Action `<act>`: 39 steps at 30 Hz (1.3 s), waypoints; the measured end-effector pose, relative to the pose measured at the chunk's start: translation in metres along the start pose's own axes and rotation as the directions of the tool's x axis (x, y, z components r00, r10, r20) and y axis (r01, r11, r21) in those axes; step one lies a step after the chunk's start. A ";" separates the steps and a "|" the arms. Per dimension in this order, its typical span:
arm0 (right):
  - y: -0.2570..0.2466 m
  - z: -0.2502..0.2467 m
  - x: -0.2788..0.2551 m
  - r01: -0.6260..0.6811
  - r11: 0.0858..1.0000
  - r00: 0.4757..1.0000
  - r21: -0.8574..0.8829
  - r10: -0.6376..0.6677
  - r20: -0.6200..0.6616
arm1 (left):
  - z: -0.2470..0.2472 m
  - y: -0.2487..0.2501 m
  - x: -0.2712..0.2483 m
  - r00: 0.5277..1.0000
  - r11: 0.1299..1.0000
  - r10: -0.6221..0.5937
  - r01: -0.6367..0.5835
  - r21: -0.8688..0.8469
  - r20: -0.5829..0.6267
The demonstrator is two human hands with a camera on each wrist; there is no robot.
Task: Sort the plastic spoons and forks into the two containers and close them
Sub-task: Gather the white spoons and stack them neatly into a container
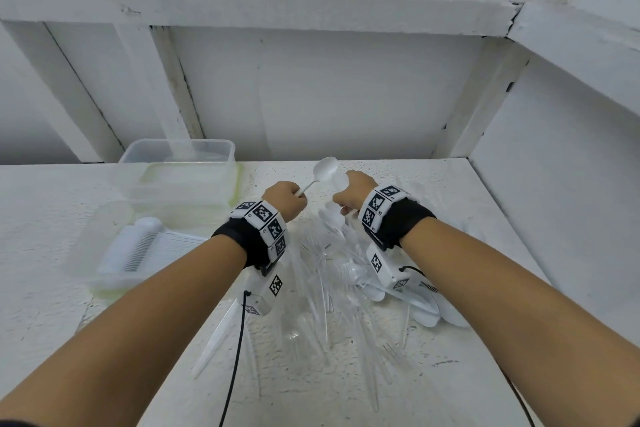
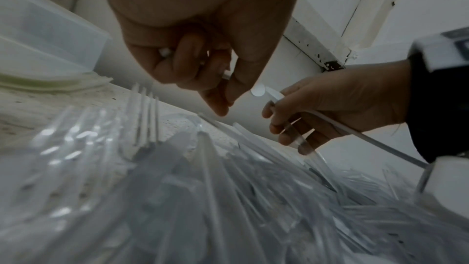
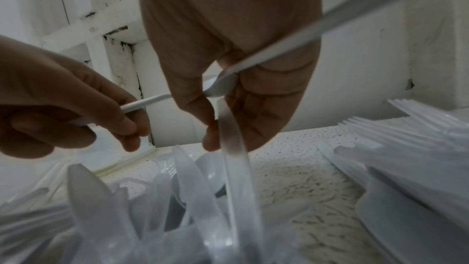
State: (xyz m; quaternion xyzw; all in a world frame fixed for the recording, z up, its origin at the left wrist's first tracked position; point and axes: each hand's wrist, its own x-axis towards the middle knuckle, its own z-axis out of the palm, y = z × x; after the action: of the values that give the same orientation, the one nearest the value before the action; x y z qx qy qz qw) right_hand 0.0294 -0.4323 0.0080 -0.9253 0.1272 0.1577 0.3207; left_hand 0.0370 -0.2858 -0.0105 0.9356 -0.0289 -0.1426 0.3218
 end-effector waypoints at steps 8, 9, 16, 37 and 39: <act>0.028 -0.024 -0.012 -0.077 0.963 0.997 -0.257 0.071 -0.033 | 0.015 0.019 0.021 0.994 0.996 0.008 -0.018 0.089 0.110; 0.033 -0.027 -0.014 -0.079 0.963 0.997 -0.256 0.077 -0.016 | 0.017 0.020 0.024 0.994 0.992 0.001 -0.015 0.122 0.112; 0.042 -0.044 -0.013 -0.135 0.990 0.990 0.025 0.136 -0.037 | 0.033 0.031 0.039 0.988 0.976 -0.041 0.006 0.220 0.152; -0.003 -0.020 -0.010 0.051 0.967 0.997 -0.249 -0.034 0.075 | 0.022 0.019 0.033 0.978 0.983 -0.044 0.006 0.181 0.206; 0.006 -0.021 -0.010 0.040 0.971 0.998 -0.237 -0.026 0.062 | 0.024 0.022 0.034 0.976 0.980 -0.023 -0.021 0.198 0.217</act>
State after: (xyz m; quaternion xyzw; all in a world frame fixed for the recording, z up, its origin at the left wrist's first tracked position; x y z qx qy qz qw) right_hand 0.0228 -0.4486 0.0244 -0.9539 0.0826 0.1935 0.2138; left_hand 0.0636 -0.3223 -0.0242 0.9418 -0.0775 -0.2409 0.2213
